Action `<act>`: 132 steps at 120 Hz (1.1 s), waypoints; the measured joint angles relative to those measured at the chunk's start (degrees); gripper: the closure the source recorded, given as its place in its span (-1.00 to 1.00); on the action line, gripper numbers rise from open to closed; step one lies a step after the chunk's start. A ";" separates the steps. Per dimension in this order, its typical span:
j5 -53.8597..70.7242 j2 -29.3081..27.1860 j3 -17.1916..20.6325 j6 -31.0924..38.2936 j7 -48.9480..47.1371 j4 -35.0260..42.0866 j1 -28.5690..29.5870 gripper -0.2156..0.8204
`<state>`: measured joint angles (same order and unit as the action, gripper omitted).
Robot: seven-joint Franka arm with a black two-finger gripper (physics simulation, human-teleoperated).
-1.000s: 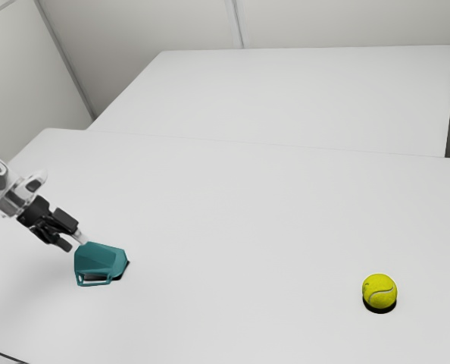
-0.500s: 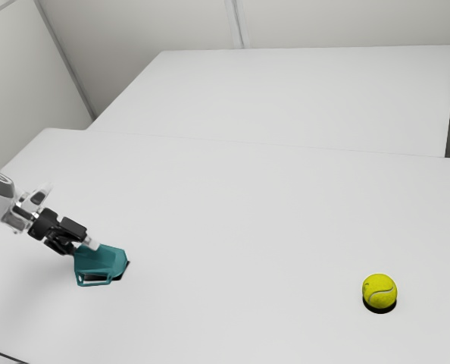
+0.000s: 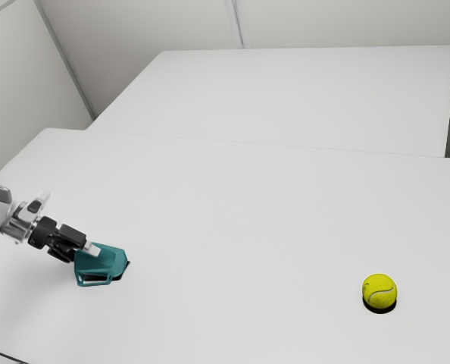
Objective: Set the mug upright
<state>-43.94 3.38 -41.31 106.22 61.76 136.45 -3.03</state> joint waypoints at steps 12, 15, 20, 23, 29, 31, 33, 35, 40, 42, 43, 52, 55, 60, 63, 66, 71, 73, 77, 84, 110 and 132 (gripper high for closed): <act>-1.28 0.47 0.01 -0.39 1.05 -0.06 0.15 -0.32; -1.52 0.49 0.01 -0.50 1.30 -0.10 0.12 -0.29; -1.99 0.56 0.02 -0.69 1.69 -0.20 0.08 -0.26; -2.24 0.54 0.03 -0.79 1.91 -0.23 0.06 -0.24; -2.74 0.55 0.05 -0.99 2.32 -0.29 0.00 -0.20; -2.91 0.56 0.05 -1.05 2.45 -0.31 -0.04 -0.19; -3.09 0.57 0.06 -1.13 2.58 -0.33 -0.08 -0.17; -3.29 0.58 0.07 -1.20 2.70 -0.34 -0.13 -0.16; -3.74 0.56 0.08 -1.37 3.00 -0.36 -0.28 -0.11; -3.92 0.55 0.08 -1.44 3.11 -0.36 -0.36 -0.09; -4.01 0.56 0.08 -1.47 3.17 -0.37 -0.39 -0.09; -4.73 0.54 0.09 -1.81 3.63 -0.48 -0.75 -0.01; -4.96 0.53 0.09 -1.92 3.77 -0.54 -0.85 0.02; -5.27 0.49 0.12 -2.07 3.99 -0.63 -0.97 0.07; -5.43 0.47 0.14 -2.15 4.12 -0.70 -1.07 0.09; -5.59 0.43 0.17 -2.23 4.24 -0.78 -1.19 0.13; -5.83 0.36 0.23 -2.33 4.44 -0.88 -1.40 0.18; -5.91 0.34 0.26 -2.36 4.51 -0.91 -1.49 0.21; -6.07 0.26 0.38 -2.43 4.65 -1.00 -1.62 0.27; -6.41 0.18 0.59 -2.52 4.87 -1.31 -1.89 0.39; -7.02 -0.47 1.55 -2.74 5.45 -2.93 -2.74 0.77; -7.40 -1.39 3.63 -2.69 5.50 -5.67 -4.38 0.86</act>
<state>-51.35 1.99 -37.68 103.52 67.26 130.78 -7.40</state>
